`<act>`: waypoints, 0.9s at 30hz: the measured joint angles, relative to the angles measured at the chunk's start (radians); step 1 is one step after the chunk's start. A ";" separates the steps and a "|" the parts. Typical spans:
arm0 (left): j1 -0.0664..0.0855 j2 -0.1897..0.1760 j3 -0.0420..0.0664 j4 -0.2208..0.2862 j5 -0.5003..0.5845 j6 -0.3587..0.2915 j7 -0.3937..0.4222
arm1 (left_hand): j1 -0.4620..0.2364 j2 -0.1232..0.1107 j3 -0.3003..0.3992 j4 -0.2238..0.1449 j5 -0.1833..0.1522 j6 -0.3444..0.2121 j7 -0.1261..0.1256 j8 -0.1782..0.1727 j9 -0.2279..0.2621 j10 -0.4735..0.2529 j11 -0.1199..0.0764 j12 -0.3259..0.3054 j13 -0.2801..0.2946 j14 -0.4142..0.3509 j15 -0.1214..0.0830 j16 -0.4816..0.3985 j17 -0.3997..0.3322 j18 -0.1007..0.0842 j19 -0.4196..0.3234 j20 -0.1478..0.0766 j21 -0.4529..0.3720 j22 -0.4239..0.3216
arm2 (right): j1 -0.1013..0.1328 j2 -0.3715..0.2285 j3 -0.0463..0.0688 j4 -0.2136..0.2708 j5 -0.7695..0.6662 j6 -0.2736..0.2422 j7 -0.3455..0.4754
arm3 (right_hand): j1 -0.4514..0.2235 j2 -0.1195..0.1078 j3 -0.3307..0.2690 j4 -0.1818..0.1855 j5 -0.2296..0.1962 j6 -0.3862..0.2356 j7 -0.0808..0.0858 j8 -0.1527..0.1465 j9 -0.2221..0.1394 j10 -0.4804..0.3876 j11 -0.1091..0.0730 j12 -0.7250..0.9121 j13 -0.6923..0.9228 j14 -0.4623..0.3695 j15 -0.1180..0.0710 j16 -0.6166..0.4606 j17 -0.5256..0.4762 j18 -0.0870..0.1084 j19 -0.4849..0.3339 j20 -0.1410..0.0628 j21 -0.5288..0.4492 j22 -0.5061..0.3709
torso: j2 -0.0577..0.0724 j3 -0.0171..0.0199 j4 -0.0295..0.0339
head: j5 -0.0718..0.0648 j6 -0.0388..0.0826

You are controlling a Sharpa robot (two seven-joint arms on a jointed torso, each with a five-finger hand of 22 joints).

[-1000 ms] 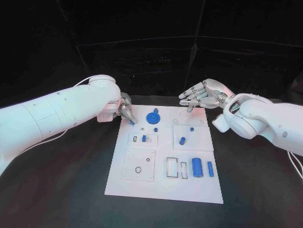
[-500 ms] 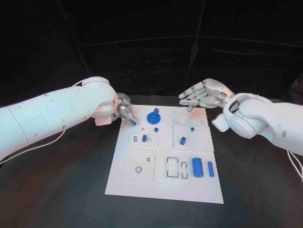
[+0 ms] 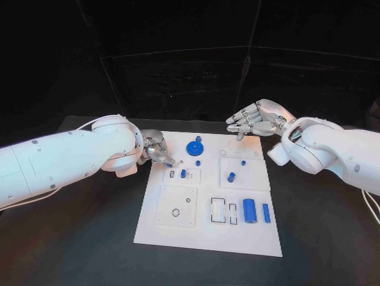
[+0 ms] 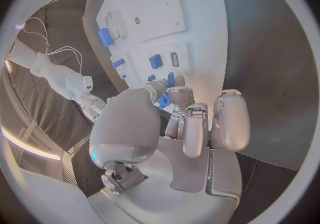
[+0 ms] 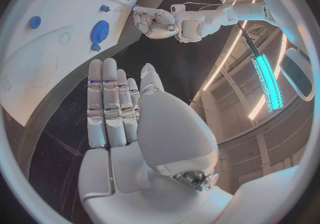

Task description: Assemble the parts on the task board

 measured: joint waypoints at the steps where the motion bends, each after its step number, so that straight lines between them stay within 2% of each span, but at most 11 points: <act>1: -0.004 -0.006 -0.002 0.011 -0.013 -0.010 0.002 | 0.000 0.000 0.001 -0.001 0.000 0.000 0.000 0.000 0.000 0.002 -0.002 0.002 0.000 0.000 0.000 0.000 0.000 0.000 0.000 0.000 0.004 0.001 | 0.000 0.000 0.000 -0.001 0.000 0.000 0.000 | 0.000 0.000 0.000 0.000 0.000 0.000 0.000 0.000 0.000 0.000 0.000 0.000 0.000 0.000 0.000 0.000 0.000 0.000 0.000 0.000 0.000 0.000 | 0.000 -0.0001 0.0000 | 0.000 0.000; 6: -0.023 -0.030 -0.010 0.059 -0.077 -0.063 0.009 | -0.007 -0.007 0.011 -0.003 -0.001 0.000 0.000 0.005 0.000 0.007 0.000 0.003 0.005 0.000 0.000 0.000 0.000 0.000 0.000 0.000 0.004 0.001 | 0.000 0.001 0.000 -0.005 0.000 0.003 0.000 | 0.000 0.000 0.000 0.000 0.000 0.000 0.000 0.000 0.000 0.000 0.000 0.000 0.000 0.000 0.000 0.000 0.000 0.000 0.000 0.000 0.000 0.000 | 0.000 -0.0008 0.0000 | 0.003 0.000; 13: -0.041 -0.038 -0.015 0.092 -0.123 -0.108 0.014 | -0.013 -0.013 0.024 -0.009 -0.003 0.003 -0.002 0.006 0.002 0.014 0.000 0.017 0.017 0.000 0.000 0.000 0.000 0.000 0.003 -0.003 0.009 0.001 | 0.000 0.004 0.000 -0.008 0.000 0.004 0.001 | 0.000 0.000 0.000 0.000 0.000 0.000 0.000 0.000 0.000 0.000 0.000 0.000 0.000 0.000 0.000 0.000 0.000 0.000 0.000 0.000 0.000 0.000 | 0.002 -0.0013 -0.0012 | 0.006 0.001; 27: -0.049 -0.038 -0.016 0.102 -0.141 -0.128 0.003 | -0.027 -0.020 0.038 -0.018 -0.004 0.006 -0.002 0.011 0.003 0.021 -0.007 0.022 0.023 0.000 0.000 0.000 0.000 0.000 0.003 -0.003 0.009 0.001 | -0.001 0.006 0.000 -0.010 0.000 0.007 0.001 | 0.000 0.000 0.000 0.000 0.000 0.000 0.000 0.000 0.000 0.000 0.000 0.000 0.000 0.000 0.000 0.000 0.000 0.000 0.000 0.000 0.000 0.000 | 0.002 0.0004 -0.0023 | 0.005 -0.005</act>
